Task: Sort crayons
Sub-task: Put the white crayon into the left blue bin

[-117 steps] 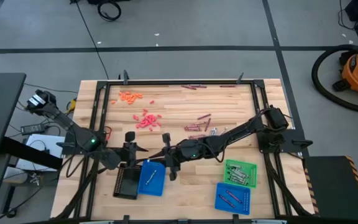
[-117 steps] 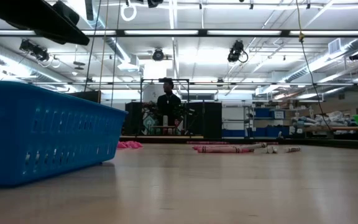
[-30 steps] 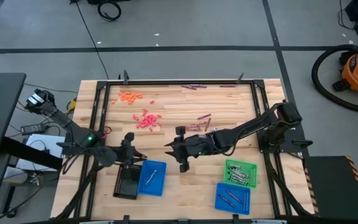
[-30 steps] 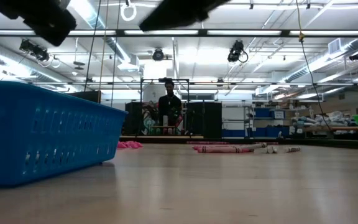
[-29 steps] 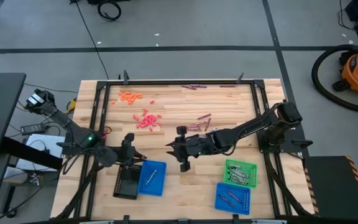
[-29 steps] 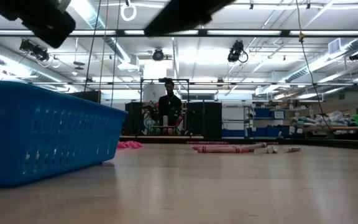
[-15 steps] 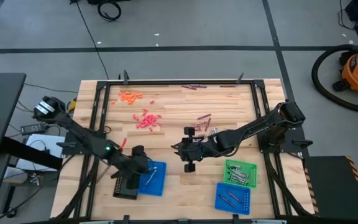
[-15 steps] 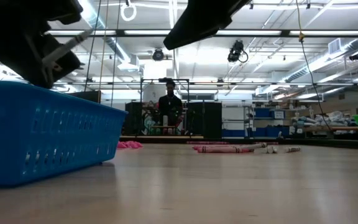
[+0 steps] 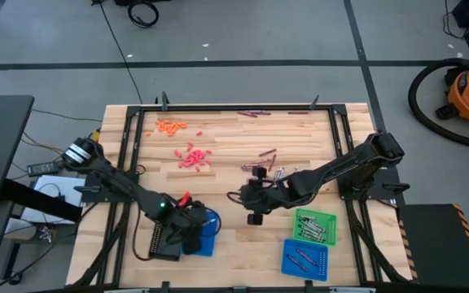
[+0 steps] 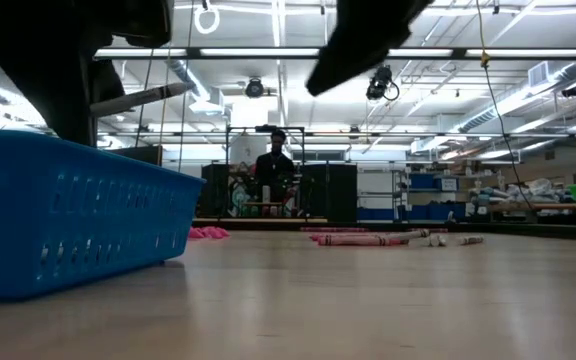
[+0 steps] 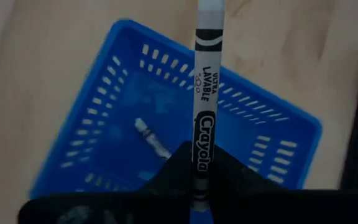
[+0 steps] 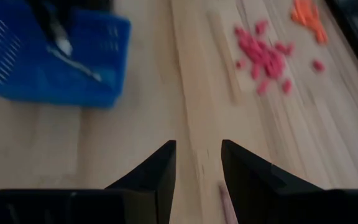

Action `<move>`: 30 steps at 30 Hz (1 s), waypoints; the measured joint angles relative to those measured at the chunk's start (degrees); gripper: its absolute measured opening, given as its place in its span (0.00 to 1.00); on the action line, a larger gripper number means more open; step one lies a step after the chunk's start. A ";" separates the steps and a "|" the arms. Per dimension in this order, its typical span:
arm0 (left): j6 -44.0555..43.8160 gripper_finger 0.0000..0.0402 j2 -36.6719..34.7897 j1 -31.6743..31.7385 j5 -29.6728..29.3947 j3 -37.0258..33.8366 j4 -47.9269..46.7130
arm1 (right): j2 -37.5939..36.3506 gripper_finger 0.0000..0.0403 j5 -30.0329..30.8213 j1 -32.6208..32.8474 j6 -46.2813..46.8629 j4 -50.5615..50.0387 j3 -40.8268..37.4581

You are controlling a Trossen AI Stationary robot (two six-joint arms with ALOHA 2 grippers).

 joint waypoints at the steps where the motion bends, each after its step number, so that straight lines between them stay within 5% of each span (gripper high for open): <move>1: -1.90 0.09 0.27 0.01 0.41 0.00 -0.02 | -0.34 0.34 0.42 0.24 1.17 -1.66 0.00; 15: -22.63 0.09 2.75 0.48 4.98 -0.07 0.65 | -1.39 0.34 6.56 5.51 4.53 -9.47 0.00; 30: -21.04 0.24 2.71 1.37 6.91 -0.07 0.76 | -1.39 0.34 8.89 6.29 4.49 -10.54 0.00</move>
